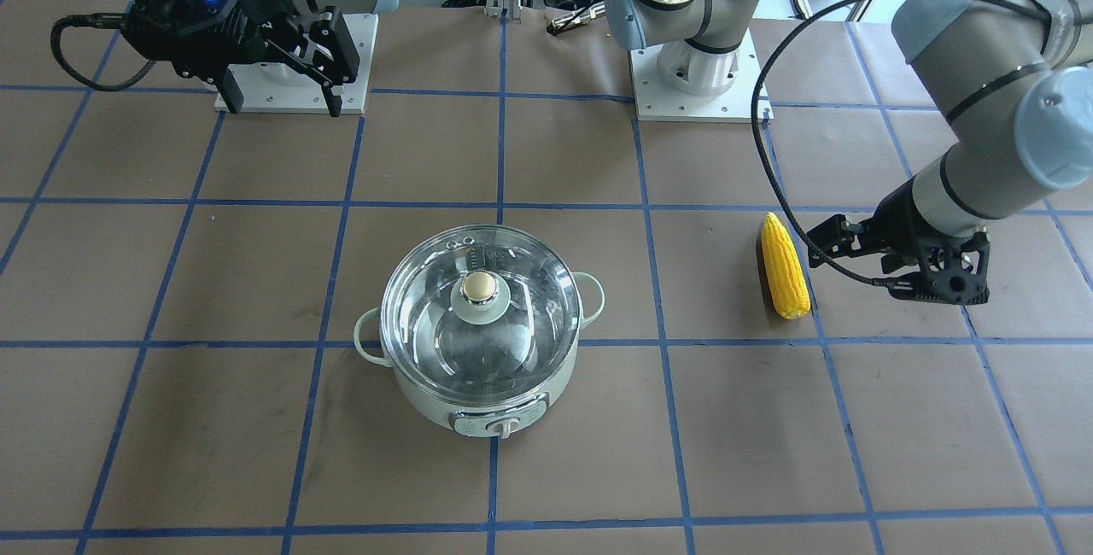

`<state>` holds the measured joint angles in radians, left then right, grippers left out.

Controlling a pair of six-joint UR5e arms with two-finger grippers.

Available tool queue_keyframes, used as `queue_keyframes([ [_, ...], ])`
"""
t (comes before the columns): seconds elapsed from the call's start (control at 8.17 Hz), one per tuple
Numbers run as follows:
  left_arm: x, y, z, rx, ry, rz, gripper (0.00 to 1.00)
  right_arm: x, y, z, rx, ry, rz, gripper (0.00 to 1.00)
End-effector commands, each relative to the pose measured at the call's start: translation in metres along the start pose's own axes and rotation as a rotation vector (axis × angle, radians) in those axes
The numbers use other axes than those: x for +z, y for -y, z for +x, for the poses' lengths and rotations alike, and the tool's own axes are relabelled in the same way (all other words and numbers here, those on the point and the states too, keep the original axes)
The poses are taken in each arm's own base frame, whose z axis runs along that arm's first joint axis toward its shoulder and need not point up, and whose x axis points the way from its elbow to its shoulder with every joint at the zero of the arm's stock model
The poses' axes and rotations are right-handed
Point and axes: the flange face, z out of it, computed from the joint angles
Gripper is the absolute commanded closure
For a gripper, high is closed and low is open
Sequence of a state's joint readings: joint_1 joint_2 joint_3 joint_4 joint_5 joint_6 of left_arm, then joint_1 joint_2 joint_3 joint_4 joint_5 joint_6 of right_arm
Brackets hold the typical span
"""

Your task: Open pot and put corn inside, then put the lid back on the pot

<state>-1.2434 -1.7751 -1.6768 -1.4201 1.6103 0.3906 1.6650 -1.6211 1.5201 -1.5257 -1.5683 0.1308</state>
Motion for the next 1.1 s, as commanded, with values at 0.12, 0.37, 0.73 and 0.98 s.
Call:
queue_keyframes([
  [0.12, 0.087, 0.005, -0.006, -0.002, -0.047, -0.128, 0.00, 0.044, 0.051, -0.042, 0.013, 0.086, 0.065, 0.00],
  [0.37, 0.120, -0.007, -0.001, 0.010, -0.044, -0.168, 0.00, 0.109, 0.071, -0.110, 0.094, 0.080, 0.059, 0.00],
  [0.73, 0.153, -0.009, -0.011, 0.020, 0.053, -0.254, 0.00, 0.160, 0.090, -0.160, 0.111, 0.068, 0.109, 0.00],
  [0.98, 0.163, -0.004, -0.007, 0.008, -0.005, -0.250, 0.00, 0.184, 0.090, -0.169, 0.108, 0.058, 0.094, 0.01],
])
